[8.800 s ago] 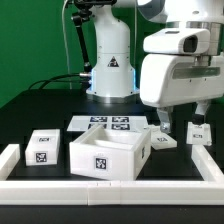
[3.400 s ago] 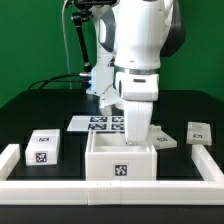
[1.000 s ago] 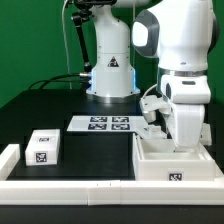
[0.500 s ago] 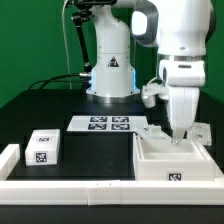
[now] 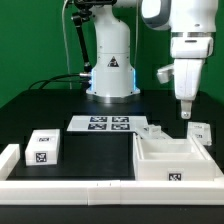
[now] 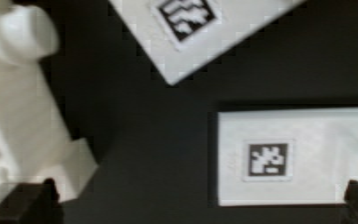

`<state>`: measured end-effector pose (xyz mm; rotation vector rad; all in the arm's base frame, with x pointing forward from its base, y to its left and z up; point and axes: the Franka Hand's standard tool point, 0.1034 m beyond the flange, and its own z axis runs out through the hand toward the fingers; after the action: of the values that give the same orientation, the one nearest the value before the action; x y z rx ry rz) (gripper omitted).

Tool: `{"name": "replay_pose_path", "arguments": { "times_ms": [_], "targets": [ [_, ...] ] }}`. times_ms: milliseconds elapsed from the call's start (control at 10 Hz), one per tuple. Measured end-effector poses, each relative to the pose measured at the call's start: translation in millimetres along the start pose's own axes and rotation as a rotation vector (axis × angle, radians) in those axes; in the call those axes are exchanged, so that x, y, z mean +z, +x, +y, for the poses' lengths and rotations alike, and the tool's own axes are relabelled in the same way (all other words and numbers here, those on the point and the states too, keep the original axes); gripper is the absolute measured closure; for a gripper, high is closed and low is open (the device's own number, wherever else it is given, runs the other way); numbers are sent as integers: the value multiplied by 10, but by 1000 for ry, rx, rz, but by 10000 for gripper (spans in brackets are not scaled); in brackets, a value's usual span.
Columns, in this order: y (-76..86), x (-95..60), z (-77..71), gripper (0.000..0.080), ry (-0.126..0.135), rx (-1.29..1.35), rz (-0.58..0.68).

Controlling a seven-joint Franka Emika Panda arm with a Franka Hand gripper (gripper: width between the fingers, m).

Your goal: Assemble cabinet

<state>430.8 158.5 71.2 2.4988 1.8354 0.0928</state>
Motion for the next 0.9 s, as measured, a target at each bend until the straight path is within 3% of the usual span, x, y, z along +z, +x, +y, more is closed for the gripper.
{"name": "replay_pose_path", "arguments": {
  "times_ms": [500, 900],
  "targets": [
    [-21, 11, 18, 2, 2, -14, -3],
    [158, 144, -389, 2, 15, 7, 28]
  ]
}}
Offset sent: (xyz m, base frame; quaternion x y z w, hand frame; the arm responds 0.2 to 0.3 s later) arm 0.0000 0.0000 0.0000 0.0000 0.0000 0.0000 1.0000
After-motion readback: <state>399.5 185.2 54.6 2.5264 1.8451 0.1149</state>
